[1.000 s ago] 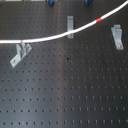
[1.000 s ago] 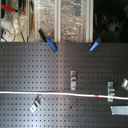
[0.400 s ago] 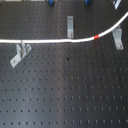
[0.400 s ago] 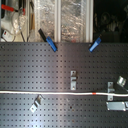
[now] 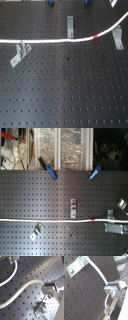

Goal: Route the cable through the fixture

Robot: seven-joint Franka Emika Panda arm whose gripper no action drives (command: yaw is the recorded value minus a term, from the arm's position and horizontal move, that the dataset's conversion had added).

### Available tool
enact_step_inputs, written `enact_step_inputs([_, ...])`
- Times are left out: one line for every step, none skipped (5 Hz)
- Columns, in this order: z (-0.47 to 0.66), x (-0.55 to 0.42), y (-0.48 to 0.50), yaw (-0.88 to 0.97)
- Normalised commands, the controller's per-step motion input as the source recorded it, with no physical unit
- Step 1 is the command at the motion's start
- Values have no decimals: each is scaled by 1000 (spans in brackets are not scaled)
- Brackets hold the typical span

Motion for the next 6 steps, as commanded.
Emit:
enact_step_inputs([0,-2,14,0])
enact_step_inputs([160,-624,-43,91])
enact_step_inputs([0,-47,-18,66])
enact_step_inputs([29,-23,0,0])
enact_step_inputs([258,-750,-72,134])
enact_step_inputs([183,-623,-26,134])
